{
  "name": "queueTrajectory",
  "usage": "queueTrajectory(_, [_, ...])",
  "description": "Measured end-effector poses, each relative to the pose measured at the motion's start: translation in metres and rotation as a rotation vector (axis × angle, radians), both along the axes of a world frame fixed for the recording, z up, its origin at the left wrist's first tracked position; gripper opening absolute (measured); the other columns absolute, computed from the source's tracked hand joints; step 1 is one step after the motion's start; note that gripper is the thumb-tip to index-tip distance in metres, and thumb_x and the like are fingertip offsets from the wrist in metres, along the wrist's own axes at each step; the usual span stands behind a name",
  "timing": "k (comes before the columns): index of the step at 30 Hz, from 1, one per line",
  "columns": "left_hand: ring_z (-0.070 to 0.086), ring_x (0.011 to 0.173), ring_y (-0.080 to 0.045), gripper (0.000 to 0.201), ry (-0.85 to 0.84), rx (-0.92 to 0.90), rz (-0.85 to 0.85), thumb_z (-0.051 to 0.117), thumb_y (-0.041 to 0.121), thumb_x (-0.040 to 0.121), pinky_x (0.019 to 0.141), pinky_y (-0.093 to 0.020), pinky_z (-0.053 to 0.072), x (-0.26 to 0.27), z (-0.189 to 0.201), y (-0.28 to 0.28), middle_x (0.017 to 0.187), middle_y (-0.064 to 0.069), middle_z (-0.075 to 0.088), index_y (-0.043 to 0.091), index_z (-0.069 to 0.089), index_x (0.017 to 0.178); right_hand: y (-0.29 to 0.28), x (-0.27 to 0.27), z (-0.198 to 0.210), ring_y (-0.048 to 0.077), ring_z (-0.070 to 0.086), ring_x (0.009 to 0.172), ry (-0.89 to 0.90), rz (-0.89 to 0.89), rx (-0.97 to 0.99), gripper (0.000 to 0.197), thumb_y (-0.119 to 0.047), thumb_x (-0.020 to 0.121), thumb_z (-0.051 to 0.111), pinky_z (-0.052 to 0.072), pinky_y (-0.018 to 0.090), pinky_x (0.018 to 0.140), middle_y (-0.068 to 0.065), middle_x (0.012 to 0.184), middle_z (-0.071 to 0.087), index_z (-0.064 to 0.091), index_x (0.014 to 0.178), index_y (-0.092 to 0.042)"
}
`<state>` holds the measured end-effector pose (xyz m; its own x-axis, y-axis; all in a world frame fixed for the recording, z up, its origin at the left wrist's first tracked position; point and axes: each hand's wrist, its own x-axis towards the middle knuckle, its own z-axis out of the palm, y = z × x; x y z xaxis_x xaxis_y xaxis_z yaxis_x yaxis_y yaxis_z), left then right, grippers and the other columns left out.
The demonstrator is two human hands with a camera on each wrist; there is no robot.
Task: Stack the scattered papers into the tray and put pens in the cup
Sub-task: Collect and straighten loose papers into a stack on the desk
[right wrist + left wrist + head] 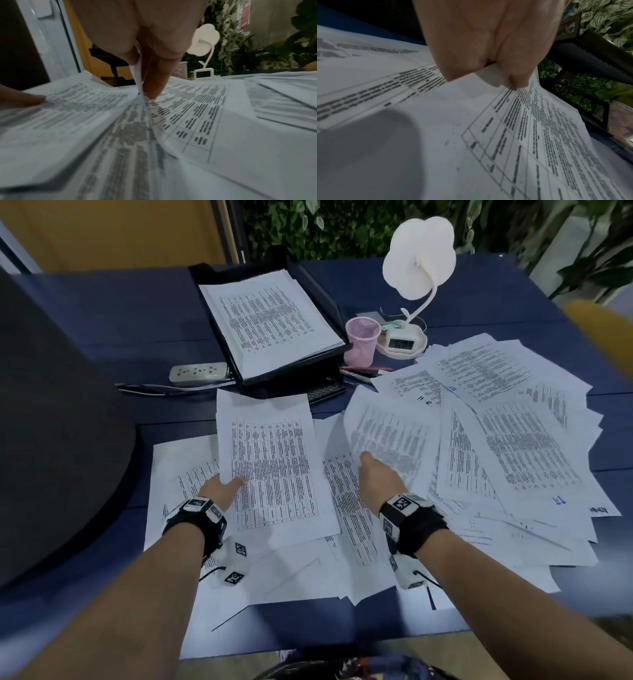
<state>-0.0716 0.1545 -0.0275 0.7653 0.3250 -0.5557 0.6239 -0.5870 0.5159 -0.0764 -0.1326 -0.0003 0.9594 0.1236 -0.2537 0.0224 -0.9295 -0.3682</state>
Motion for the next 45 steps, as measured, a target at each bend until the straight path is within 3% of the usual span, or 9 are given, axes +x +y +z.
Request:
queueTrajectory(3, [0.029,0.14,-0.032,0.073,0.029,-0.029,0.024,0.024,0.056,0.097,0.115,-0.04,0.023,0.002,0.004,0.0,0.153,-0.018,0.028,0.001,0.028,0.146,0.023,0.001,0.009,0.028,0.059,0.073,-0.015,0.042,0.17,0.02,-0.008,0.099,0.036,0.047,0.034,0.065,0.013,0.079,0.057,0.042,0.116,-0.001])
queueTrajectory(9, [0.027,0.141,-0.033,0.086,0.056,-0.175,0.193,0.008,0.067,0.091,0.116,-0.043,0.022,0.004,0.009,0.0,0.153,-0.019,0.025,0.004,0.024,0.148,0.063,-0.005,0.01,0.031,0.054,0.119,0.283,0.059,0.459,0.048,-0.035,0.101,0.034,0.042,0.037,0.102,0.018,0.13,0.056,0.042,0.137,-0.003])
queueTrajectory(14, [0.022,0.142,-0.034,0.117,0.093,-0.337,0.185,0.036,0.093,0.062,0.114,-0.055,0.019,0.007,0.004,0.008,0.157,-0.011,0.018,0.019,0.017,0.151,0.054,0.008,0.002,0.025,0.059,0.112,0.329,-0.052,0.402,0.06,-0.054,0.098,0.023,0.043,0.036,0.098,0.01,0.12,0.063,0.057,0.123,-0.012])
queueTrajectory(18, [0.044,0.13,-0.031,0.112,0.1,-0.147,-0.024,0.071,0.071,0.057,0.107,-0.048,0.037,0.009,-0.016,0.017,0.146,-0.011,0.042,0.01,0.035,0.144,0.035,0.03,-0.022,0.029,0.052,0.119,0.248,-0.188,0.055,0.041,-0.034,0.097,0.044,0.047,0.038,0.097,0.012,0.132,0.053,0.048,0.131,-0.012])
queueTrajectory(23, [0.051,0.123,-0.027,0.133,0.097,-0.123,-0.07,0.064,0.087,0.03,0.103,-0.046,0.042,0.014,-0.056,0.036,0.14,-0.006,0.051,0.015,0.041,0.14,0.022,0.036,-0.034,0.029,0.044,0.129,0.215,-0.351,0.236,0.059,-0.033,0.092,0.055,0.037,0.033,0.104,0.013,0.142,0.043,0.035,0.142,-0.008])
queueTrajectory(29, [0.05,0.125,-0.025,0.105,0.05,-0.257,-0.139,0.073,0.075,0.051,0.109,-0.045,0.036,0.008,0.002,0.007,0.136,-0.005,0.054,0.016,0.049,0.134,0.027,0.044,-0.033,0.026,0.052,0.103,0.274,-0.307,0.366,0.04,-0.021,0.098,0.039,0.041,0.029,0.088,0.017,0.13,0.053,0.041,0.135,-0.004])
queueTrajectory(35, [0.053,0.119,-0.027,0.057,0.016,-0.147,-0.118,0.066,0.038,0.086,0.099,-0.034,0.04,0.019,0.014,-0.017,0.133,-0.009,0.056,0.009,0.05,0.132,0.022,0.05,-0.027,0.031,0.047,0.12,0.061,-0.202,-0.082,0.034,-0.022,0.096,0.038,0.043,0.039,0.099,0.015,0.135,0.046,0.056,0.124,-0.017])
queueTrajectory(39, [0.048,0.124,-0.031,0.064,0.031,-0.067,-0.05,0.065,0.036,0.087,0.101,-0.035,0.039,0.018,0.011,-0.019,0.136,-0.01,0.05,0.001,0.043,0.135,0.0,0.051,-0.026,0.033,-0.005,0.145,0.155,-0.139,-0.42,0.044,-0.04,0.097,0.035,0.014,0.058,0.11,0.006,0.158,-0.008,0.036,0.139,-0.029])
queueTrajectory(45, [0.046,0.127,-0.03,0.066,0.055,-0.058,-0.054,0.062,0.037,0.089,0.102,-0.035,0.038,0.018,0.011,-0.023,0.142,-0.016,0.045,0.0,0.038,0.139,-0.007,0.052,-0.031,0.025,0.011,0.145,0.118,-0.326,-0.128,0.059,-0.028,0.099,0.036,0.02,0.056,0.112,0.001,0.159,0.003,0.011,0.151,-0.016])
